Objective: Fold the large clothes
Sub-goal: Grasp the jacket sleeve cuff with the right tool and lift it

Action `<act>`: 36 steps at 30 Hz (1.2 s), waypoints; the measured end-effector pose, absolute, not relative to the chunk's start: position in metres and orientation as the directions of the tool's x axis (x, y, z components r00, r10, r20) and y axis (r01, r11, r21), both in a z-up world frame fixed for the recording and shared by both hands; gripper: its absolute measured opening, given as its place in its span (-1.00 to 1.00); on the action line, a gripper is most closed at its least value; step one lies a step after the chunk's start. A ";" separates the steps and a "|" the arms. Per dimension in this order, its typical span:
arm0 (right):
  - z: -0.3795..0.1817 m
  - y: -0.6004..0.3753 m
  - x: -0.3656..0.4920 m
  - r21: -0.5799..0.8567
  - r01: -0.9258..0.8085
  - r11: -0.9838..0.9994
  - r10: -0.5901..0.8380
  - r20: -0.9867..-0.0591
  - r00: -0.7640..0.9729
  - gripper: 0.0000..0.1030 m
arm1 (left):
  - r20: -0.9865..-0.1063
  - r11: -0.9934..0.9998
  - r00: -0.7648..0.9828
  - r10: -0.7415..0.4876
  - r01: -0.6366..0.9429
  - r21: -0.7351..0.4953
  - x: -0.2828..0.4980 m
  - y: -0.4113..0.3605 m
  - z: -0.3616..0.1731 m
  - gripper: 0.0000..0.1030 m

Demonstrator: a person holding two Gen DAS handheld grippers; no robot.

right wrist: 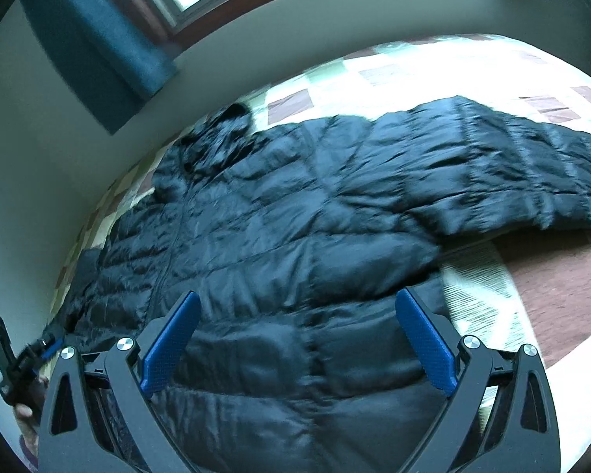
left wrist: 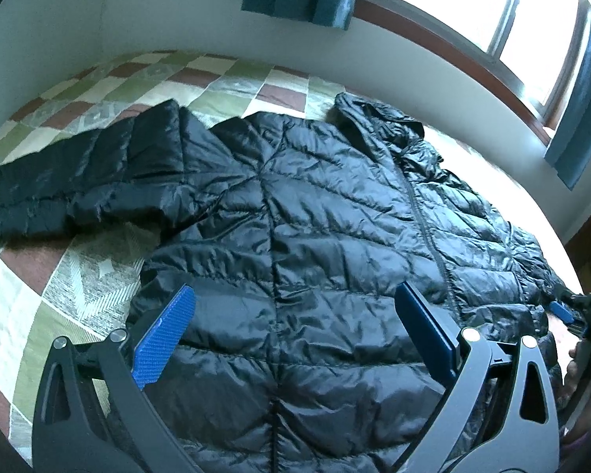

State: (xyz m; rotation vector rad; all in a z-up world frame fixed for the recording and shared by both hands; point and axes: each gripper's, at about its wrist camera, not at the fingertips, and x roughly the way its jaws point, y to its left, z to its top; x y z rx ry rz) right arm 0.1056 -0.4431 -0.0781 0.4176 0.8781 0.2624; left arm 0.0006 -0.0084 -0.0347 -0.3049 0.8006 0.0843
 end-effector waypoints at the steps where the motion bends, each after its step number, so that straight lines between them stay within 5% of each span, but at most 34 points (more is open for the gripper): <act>1: -0.078 -0.454 0.106 0.464 -0.032 0.885 0.381 -0.685 0.621 0.91 | -0.723 0.951 0.690 -0.040 -0.195 -0.239 0.002 -0.006 -0.037 0.96; 17: -0.127 -0.685 0.079 0.678 0.407 0.613 0.254 -0.656 0.711 0.91 | -0.741 0.958 0.654 -0.153 -0.084 -0.273 -0.013 0.020 -0.028 0.96; 36: -0.146 -0.799 0.108 0.731 0.524 0.438 0.060 -0.605 0.794 0.88 | -0.761 0.962 0.644 -0.080 -0.149 -0.228 0.014 0.017 -0.066 0.96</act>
